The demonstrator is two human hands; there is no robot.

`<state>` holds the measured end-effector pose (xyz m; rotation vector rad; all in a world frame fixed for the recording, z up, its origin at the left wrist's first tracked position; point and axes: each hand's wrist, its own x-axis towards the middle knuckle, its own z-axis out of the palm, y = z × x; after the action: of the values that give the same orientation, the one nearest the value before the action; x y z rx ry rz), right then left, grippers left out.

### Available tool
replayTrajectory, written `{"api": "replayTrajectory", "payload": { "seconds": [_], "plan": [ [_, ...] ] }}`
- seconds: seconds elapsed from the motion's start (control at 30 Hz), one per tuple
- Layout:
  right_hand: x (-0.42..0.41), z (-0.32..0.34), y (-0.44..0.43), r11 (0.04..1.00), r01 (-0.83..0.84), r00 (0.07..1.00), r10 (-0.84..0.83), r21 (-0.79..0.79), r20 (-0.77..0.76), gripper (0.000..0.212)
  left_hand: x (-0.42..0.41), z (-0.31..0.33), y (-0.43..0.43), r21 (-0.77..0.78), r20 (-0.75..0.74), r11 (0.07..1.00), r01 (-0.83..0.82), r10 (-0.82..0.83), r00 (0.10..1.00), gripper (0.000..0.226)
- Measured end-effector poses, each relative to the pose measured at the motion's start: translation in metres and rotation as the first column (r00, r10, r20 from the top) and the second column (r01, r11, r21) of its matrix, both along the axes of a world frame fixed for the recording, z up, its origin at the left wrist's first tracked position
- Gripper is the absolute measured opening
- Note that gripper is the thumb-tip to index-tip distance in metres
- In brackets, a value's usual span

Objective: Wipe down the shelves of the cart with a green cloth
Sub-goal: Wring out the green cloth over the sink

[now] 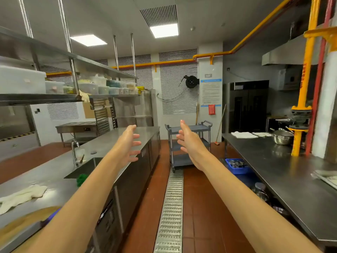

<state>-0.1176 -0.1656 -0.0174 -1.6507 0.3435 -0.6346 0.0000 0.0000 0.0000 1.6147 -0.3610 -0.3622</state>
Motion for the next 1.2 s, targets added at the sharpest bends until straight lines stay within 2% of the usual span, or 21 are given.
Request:
{"api": "replayTrajectory", "payload": {
  "seconds": [0.33,0.63,0.8,1.0,1.2],
  "plan": [
    [0.104,0.022,-0.033,0.998,0.049,0.999,-0.049,0.027,0.022,0.077,0.112,0.026,-0.045,-0.015,0.051,0.999,0.046,-0.045,0.998,0.055],
    [0.186,0.025,-0.062,0.996,0.081,0.997,-0.081,0.026,0.018,0.08,0.199,0.017,-0.073,-0.007,0.034,0.999,0.041,-0.04,0.999,0.053],
    [0.233,0.018,-0.081,0.999,0.033,0.999,-0.033,0.016,-0.004,0.081,0.248,0.007,-0.095,-0.027,0.023,0.999,0.042,-0.041,0.999,0.051],
    [0.302,0.003,-0.115,1.0,0.008,1.0,-0.008,0.019,-0.002,0.057,0.305,-0.009,-0.128,-0.045,-0.012,0.997,0.059,-0.06,0.998,0.052],
    [0.377,0.003,-0.149,0.999,-0.012,0.998,0.01,0.03,0.056,0.057,0.367,0.001,-0.178,-0.032,0.082,0.999,0.034,-0.031,0.996,0.053]
  ]
}}
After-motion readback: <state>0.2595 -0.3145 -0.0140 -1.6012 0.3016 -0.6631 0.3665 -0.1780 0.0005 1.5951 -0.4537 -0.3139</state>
